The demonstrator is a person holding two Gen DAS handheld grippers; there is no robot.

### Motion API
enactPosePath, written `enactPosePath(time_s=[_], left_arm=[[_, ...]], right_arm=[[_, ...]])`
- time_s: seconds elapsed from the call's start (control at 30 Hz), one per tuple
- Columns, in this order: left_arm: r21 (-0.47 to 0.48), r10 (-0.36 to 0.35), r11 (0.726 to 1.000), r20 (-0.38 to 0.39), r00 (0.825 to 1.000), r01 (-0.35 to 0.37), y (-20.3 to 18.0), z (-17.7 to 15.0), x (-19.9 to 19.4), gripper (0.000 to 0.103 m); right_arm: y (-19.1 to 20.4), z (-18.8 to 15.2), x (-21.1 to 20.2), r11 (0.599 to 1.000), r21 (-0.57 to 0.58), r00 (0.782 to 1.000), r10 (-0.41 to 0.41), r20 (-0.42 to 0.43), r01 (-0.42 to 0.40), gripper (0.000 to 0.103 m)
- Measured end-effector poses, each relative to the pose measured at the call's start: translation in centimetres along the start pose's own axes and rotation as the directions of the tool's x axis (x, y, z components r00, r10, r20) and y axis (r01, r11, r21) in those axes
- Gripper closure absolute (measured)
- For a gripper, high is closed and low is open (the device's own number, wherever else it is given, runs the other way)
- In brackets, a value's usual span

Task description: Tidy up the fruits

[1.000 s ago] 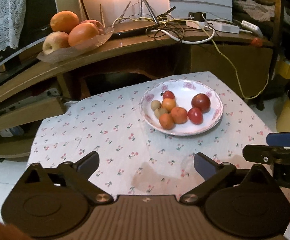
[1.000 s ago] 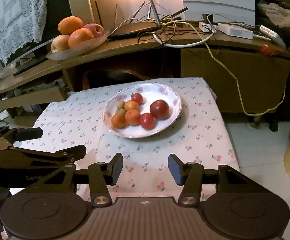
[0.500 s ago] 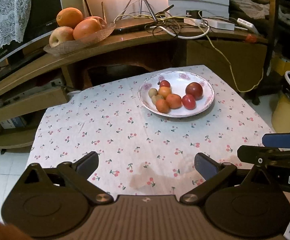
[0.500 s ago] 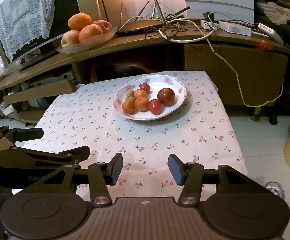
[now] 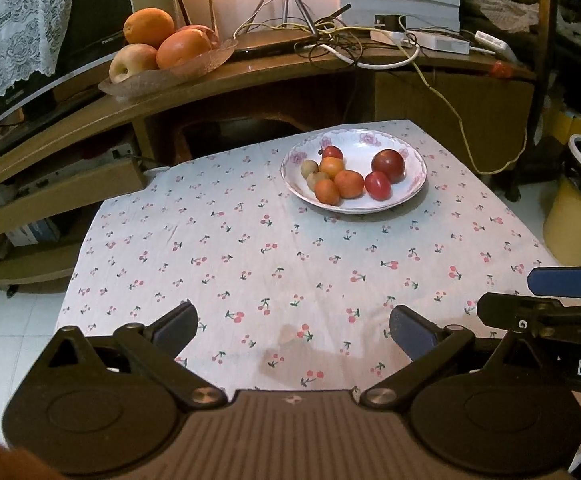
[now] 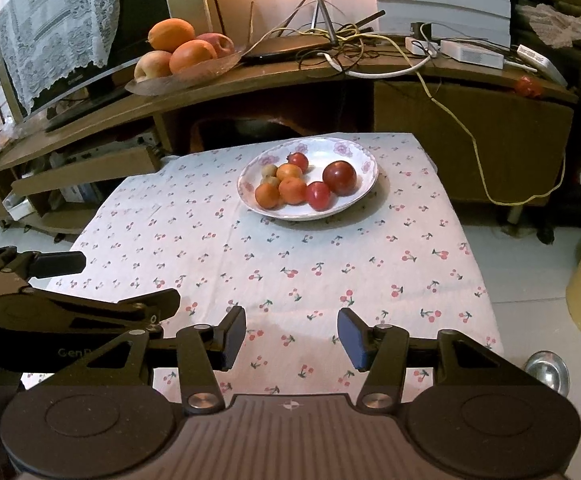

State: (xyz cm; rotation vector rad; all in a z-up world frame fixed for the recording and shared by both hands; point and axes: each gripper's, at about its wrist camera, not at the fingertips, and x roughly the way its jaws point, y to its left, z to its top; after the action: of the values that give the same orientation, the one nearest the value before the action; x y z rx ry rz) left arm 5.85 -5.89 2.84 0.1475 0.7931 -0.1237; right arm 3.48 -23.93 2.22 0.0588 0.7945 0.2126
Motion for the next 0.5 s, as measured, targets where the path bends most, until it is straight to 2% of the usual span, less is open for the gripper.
enactPosePath(time_s=[0.5], left_arm=[[-0.007, 0.001, 1.0, -0.018, 1.0, -0.001, 0.1, -2.2, -1.6, 0.0]], right_arm=[[1.1, -2.0, -1.2, 1.0, -0.025, 1.0, -0.008, -0.016, 0.008, 0.049]])
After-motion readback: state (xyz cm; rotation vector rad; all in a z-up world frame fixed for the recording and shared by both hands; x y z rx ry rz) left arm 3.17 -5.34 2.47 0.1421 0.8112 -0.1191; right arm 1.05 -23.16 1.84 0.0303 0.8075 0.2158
